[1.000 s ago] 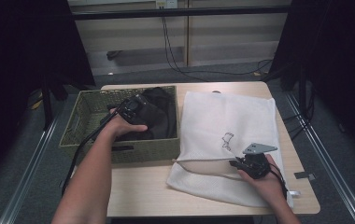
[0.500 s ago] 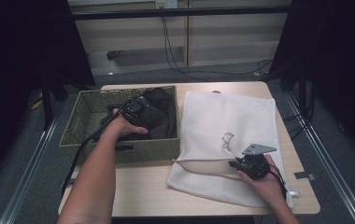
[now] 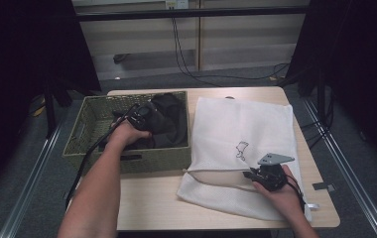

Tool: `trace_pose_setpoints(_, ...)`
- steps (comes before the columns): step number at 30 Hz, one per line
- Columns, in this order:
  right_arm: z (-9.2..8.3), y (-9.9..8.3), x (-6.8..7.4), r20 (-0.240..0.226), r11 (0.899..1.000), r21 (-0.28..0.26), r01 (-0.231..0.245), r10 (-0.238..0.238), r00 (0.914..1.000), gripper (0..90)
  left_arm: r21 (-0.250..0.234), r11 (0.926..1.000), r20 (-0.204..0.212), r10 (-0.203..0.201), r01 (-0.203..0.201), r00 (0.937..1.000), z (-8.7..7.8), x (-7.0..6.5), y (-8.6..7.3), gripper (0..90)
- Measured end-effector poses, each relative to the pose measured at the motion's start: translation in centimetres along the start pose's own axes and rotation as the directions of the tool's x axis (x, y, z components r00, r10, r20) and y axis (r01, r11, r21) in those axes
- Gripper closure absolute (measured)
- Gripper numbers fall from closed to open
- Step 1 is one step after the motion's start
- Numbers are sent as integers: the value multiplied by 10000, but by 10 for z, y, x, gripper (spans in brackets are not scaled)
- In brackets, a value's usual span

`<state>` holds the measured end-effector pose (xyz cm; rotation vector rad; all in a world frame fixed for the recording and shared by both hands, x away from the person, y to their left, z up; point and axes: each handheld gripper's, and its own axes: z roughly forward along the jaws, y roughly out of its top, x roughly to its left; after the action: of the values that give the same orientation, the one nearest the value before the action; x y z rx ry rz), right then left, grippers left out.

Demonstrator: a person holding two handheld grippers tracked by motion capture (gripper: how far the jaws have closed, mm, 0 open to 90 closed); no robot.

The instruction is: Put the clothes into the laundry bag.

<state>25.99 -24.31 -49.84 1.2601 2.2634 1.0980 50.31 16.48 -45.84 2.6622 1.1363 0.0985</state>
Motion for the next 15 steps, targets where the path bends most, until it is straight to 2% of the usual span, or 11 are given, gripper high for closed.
trace_pose_setpoints(2, -1, 0, -1, -33, 10000, -24, -14, 14, 10000, 807, -206, 9996, 101, -192, 194, 9998, -4, 2, -1, 722)
trace_pose_setpoints(3, -1, 0, -1, -51, 10000, -46, -42, 42, 10000, 810, -356, 9990, -58, -257, 255, 9997, -8, 2, -1, 725)
trace_pose_setpoints(5, -1, 0, -2, -90, 10000, -46, -42, 41, 10000, 812, -706, 9974, 50, -133, 137, 9999, -15, 2, -4, 730)
trace_pose_setpoints(6, -1, 0, -2, -93, 10000, -36, -34, 34, 10000, 813, -1092, 9938, 157, -185, 201, 9997, -20, 3, -6, 730)
trace_pose_setpoints(7, 0, 0, -2, -99, 10000, -34, -39, 39, 9999, 815, -1264, 9918, 334, -160, 201, 9993, -24, 4, -8, 730)
trace_pose_setpoints(9, 0, 0, -1, -94, 10000, 31, -56, 56, 9999, 815, -2219, 9733, 477, -500, 594, 9976, -38, 6, -16, 728)
trace_pose_setpoints(10, 0, 0, -1, -111, 10000, 55, -68, 69, 9999, 816, -2571, 9643, 606, -497, 637, 9969, -46, 8, -20, 729)
trace_pose_setpoints(12, 0, 1, -2, -91, 10000, 28, -47, 48, 9999, 817, -2999, 9513, 747, -509, 711, 9959, -58, 13, -27, 729)
trace_pose_setpoints(13, 0, 1, -2, -85, 10000, 15, -36, 36, 10000, 818, -3674, 9232, 805, -890, 1126, 9928, -66, 15, -33, 730)
trace_pose_setpoints(15, 0, 1, -1, -93, 10000, -19, -24, 24, 10000, 822, -4207, 8974, 806, -1086, 1326, 9908, -75, 18, -41, 730)
